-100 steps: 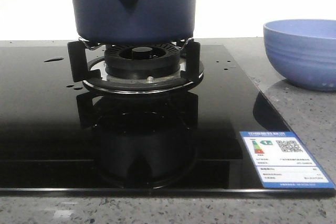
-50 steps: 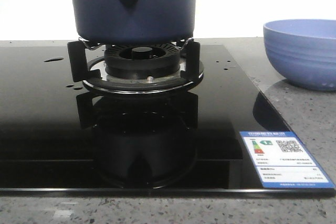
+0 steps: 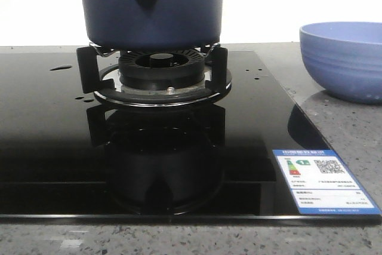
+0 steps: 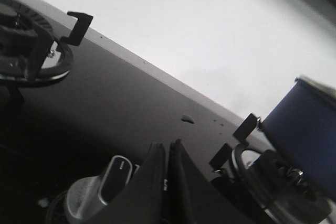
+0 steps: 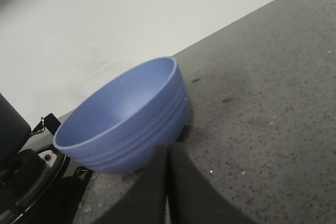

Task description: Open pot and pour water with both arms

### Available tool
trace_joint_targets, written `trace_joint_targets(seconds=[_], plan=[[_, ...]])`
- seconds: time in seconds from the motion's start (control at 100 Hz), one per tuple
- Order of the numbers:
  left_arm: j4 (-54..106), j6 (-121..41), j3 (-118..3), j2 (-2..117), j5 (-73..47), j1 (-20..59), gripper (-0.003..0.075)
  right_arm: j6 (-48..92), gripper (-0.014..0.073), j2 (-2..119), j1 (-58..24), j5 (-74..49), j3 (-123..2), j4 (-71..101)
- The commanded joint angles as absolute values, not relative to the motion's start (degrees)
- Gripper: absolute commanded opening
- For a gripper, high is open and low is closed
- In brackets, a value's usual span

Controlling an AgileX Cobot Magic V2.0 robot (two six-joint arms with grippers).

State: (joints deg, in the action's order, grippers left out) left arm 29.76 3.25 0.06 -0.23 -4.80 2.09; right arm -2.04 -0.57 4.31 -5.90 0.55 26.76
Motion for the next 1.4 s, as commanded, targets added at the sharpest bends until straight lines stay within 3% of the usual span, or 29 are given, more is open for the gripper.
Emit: trace_joint_targets(seconds=[0.0,0.24,0.49,0.77,0.89,1.04,1.13,1.39], plan=[[33.24,3.70,0.66,-1.75,-0.99,1.88,-0.0019,-1.99,-0.0055,-1.59,4.28,-4.51,-0.23,29.15],[31.06,-3.59,-11.97,1.11,-12.32,1.88,-0.0020,4.70,-0.0054,1.48,4.28,-16.72,-14.90,25.08],[33.73,-21.51,-31.25,15.24,-27.98,1.88,-0.0019,14.62,-0.0054,20.58,3.76,-34.04,-35.00,21.75],[36.06,-27.29,-39.91,26.22,-28.46,14.05,-0.0008,17.51,-0.0042,31.84,-1.09,-36.99,-44.73,21.75],[36.88,-27.29,-40.98,29.73,-25.23,18.05,0.0094,17.52,0.0091,32.63,-1.81,-37.20,-45.67,22.00],[39.18,-27.37,-41.12,34.46,-19.02,21.56,0.0390,17.52,0.0408,32.63,-1.81,-37.09,-45.67,22.27],[39.18,-28.30,-41.57,37.84,-17.27,23.57,0.0524,17.52,0.0469,32.63,-1.81,-37.09,-45.67,22.27],[39.30,-33.69,-47.02,50.61,-12.18,31.03,0.0461,17.52,0.0468,32.63,-1.81,-37.33,-45.67,22.27]])
